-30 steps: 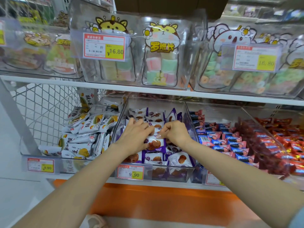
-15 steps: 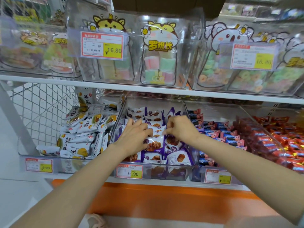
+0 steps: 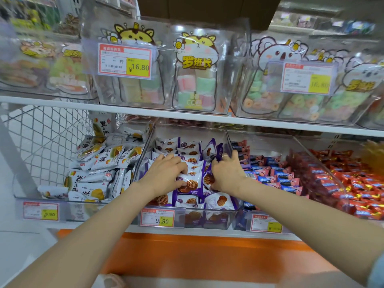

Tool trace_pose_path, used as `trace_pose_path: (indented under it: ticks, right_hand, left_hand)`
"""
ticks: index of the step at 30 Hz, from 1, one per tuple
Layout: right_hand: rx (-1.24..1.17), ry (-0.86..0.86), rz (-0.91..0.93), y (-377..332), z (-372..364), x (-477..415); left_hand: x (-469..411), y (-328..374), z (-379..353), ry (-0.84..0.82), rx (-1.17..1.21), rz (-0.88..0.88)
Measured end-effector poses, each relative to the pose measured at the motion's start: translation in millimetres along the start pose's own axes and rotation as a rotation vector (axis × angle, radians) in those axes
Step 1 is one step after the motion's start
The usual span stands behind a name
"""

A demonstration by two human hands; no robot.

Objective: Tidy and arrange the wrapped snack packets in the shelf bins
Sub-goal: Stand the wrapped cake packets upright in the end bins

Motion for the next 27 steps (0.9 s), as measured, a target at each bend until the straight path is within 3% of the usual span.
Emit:
trace_pose_path:
  ticks: [5, 10, 15, 17, 23, 27]
  right_hand:
    - [-0.154, 0.056, -0.113, 8, 9, 2]
    - [-0.403, 0.213, -0.296, 28, 19, 10]
    - [-1.338, 0.173, -0.407, 48, 23, 25]
    - [-1.553, 0.182, -0.392, 41, 20, 31]
    - [-1.675, 0.220, -0.274, 31, 7, 39]
    - [-1.506, 0.281, -0.124, 26, 2, 38]
  left_hand:
    - [-4, 5, 5, 0.086, 0.166, 0.017]
    - [-9, 17, 9, 0.181, 0.659, 0.158]
    - [-16, 35, 10, 0.039, 1.149, 0.368]
    - [-19, 44, 13, 0.030, 1.294, 0.403]
    - [-21, 37, 20, 0.095, 1.149, 0.333]
    - [-14, 24, 25, 0.113, 1.106, 0.264]
Point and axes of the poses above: each hand's wrist, its own x-axis away from the middle knuckle, its own z-axis out of the back of the hand, y = z × x, the point moved 1 cm from there along -x, towards the middle knuckle, and after that the axes turned 8 degrees about x, right-handed, at the moved point
